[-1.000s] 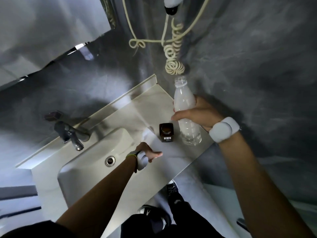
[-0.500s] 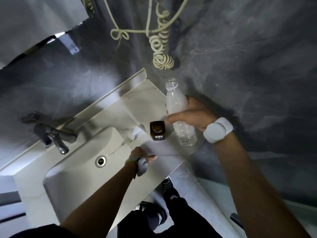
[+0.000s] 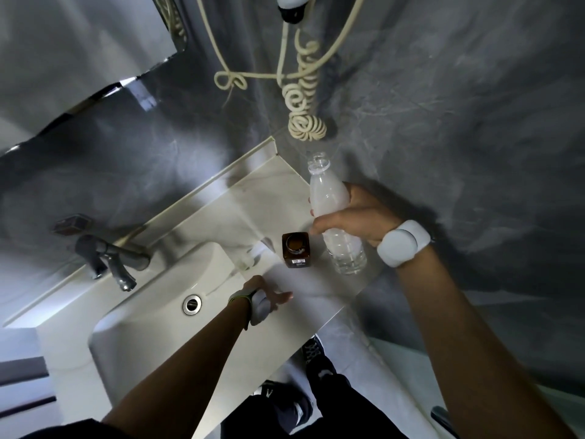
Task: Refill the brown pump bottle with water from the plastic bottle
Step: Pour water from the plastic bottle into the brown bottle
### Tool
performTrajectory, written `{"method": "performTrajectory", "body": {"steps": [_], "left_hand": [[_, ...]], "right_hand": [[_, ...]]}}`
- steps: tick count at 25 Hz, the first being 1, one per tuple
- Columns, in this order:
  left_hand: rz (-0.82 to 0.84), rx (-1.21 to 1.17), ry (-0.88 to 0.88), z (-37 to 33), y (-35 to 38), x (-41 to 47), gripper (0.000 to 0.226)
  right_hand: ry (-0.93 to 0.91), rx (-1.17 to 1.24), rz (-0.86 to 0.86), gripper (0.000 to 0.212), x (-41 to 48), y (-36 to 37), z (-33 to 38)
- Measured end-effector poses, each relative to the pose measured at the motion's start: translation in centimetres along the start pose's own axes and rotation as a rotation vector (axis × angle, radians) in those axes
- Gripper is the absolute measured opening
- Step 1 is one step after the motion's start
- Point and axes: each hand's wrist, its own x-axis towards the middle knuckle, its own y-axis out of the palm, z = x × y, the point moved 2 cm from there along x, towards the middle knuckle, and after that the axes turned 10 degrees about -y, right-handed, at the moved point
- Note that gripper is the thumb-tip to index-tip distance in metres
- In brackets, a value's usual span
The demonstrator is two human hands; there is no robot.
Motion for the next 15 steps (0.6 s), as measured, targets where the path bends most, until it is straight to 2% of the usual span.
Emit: {"method": "performTrajectory", "body": {"steps": [3, 5, 7, 10, 12, 15], "left_hand": [[-0.074, 0.001, 0.046, -1.2, -2.0, -0.7, 0.042], [-0.15, -0.091, 0.1, -2.7, -3.2, -0.9, 0.067], [-0.166, -0.209, 0.114, -4.0, -3.9, -0.9, 0.079], [-0.152, -0.206, 0.198, -5.5, -4.4, -0.4, 0.099], [-0.18, -0.182, 0.273, -5.9, -4.6, 0.0, 0.098], [-0.21, -0.167, 0.34, -5.8, -4.3, 0.6, 0.083]], "right_hand": [[-0.017, -0.002, 0.015, 0.059, 0.5, -0.1, 0.8], [-0.026, -0.01, 0.025, 0.063, 0.8, 0.0, 1.4], [-0.033, -0.014, 0.041, 0.069, 1.1, 0.1, 2.0], [-0.045, -0.009, 0.078, 0.071, 1.2, 0.2, 2.7], [-0.048, -0.02, 0.096, 0.071, 1.2, 0.3, 3.0], [-0.057, -0.039, 0.1, 0.065, 1.3, 0.2, 3.1]]}}
